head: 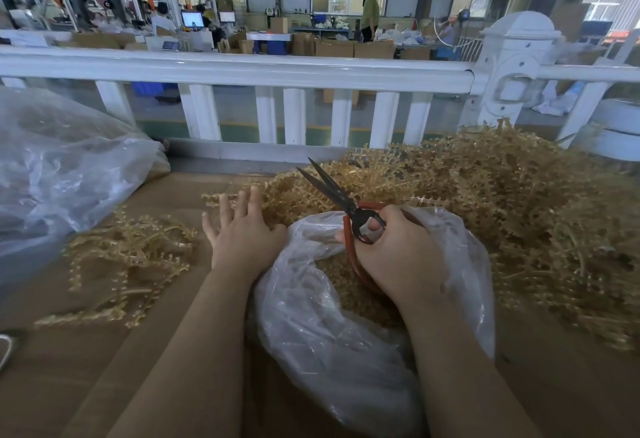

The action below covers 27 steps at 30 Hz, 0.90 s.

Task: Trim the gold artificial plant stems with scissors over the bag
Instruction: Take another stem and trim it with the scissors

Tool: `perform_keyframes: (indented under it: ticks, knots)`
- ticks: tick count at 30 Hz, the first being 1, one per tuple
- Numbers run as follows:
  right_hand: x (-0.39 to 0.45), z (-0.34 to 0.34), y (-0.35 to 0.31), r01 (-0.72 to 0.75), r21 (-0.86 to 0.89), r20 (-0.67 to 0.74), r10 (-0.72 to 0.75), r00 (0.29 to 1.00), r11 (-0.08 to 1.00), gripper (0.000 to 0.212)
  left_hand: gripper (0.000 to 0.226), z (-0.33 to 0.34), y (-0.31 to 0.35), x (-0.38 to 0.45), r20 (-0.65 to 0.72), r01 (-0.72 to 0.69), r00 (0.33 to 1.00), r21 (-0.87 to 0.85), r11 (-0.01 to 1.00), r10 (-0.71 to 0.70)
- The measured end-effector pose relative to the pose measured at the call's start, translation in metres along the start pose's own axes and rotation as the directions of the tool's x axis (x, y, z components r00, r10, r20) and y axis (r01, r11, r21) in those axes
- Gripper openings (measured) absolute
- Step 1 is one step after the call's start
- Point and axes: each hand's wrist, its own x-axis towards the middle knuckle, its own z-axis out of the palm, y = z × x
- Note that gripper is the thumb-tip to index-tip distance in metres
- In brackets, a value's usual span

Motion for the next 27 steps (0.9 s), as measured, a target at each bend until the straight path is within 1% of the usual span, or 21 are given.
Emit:
perform_keyframes:
  ticks: [1,3,7,9,11,13,15,17,19,21,23,24,27]
  knots:
    - [0.0,0.0,0.0,-0.001,-0.003,0.002,0.001,1.0,1.0,0.054,0.078,0.001,0.0,0.001,0.01,0.0,1.0,0.014,1.0,0.0]
    - [0.001,0.0,0.0,-0.002,-0.005,0.007,0.002,1.0,1.0,0.052,0.071,0.0,0.002,0.0,-0.014,0.041,0.999,0.016,0.999,-0.041]
    - [0.002,0.002,0.001,-0.005,-0.011,0.02,0.005,1.0,1.0,0.05,0.045,-0.004,0.007,-0.007,-0.15,0.13,0.981,0.018,0.991,-0.126]
    - [0.002,0.002,0.001,0.0,-0.014,0.019,0.001,1.0,1.0,0.049,0.038,-0.004,0.007,-0.009,-0.223,0.154,0.964,0.022,0.988,-0.145]
    - [0.002,0.002,0.001,0.005,-0.007,0.019,-0.005,1.0,1.0,0.049,0.033,-0.006,0.006,-0.009,-0.304,0.139,0.943,-0.018,0.99,-0.138]
    - [0.001,0.002,0.001,0.008,-0.009,0.015,-0.007,1.0,1.0,0.048,0.028,-0.008,0.004,-0.01,-0.383,0.083,0.916,-0.108,0.991,-0.119]
    - [0.001,0.002,0.0,0.009,-0.018,0.007,-0.009,1.0,1.0,0.046,0.021,-0.009,0.003,-0.01,-0.465,-0.004,0.881,-0.184,0.983,-0.083]
    - [0.001,0.001,0.0,0.009,-0.01,0.004,-0.009,1.0,1.0,0.045,0.016,-0.011,0.005,-0.011,-0.542,-0.075,0.835,-0.292,0.954,-0.1]
    - [0.001,0.001,0.001,0.015,0.0,0.008,-0.015,1.0,1.0,0.046,0.016,-0.016,0.008,-0.011,-0.57,-0.113,0.798,-0.461,0.88,-0.196]
    - [0.0,0.0,0.0,0.043,0.002,0.005,-0.043,0.999,0.999,0.047,0.015,-0.019,0.011,-0.011,-0.566,-0.207,0.787,-0.616,0.76,-0.245]
    - [-0.001,-0.001,-0.001,0.072,0.002,0.013,-0.072,0.997,0.997,0.049,0.013,-0.021,0.015,-0.014,-0.572,-0.327,0.794,-0.685,0.651,-0.204]
    - [0.0,-0.002,-0.001,0.082,0.002,0.019,-0.082,0.996,0.997,0.05,0.013,-0.023,0.018,-0.015,-0.585,-0.378,0.793,-0.691,0.616,-0.17]
    - [0.0,-0.001,-0.002,0.093,0.002,0.002,-0.093,0.996,0.996,0.051,0.014,-0.024,0.022,-0.019,-0.645,-0.507,0.762,-0.653,0.563,-0.063]
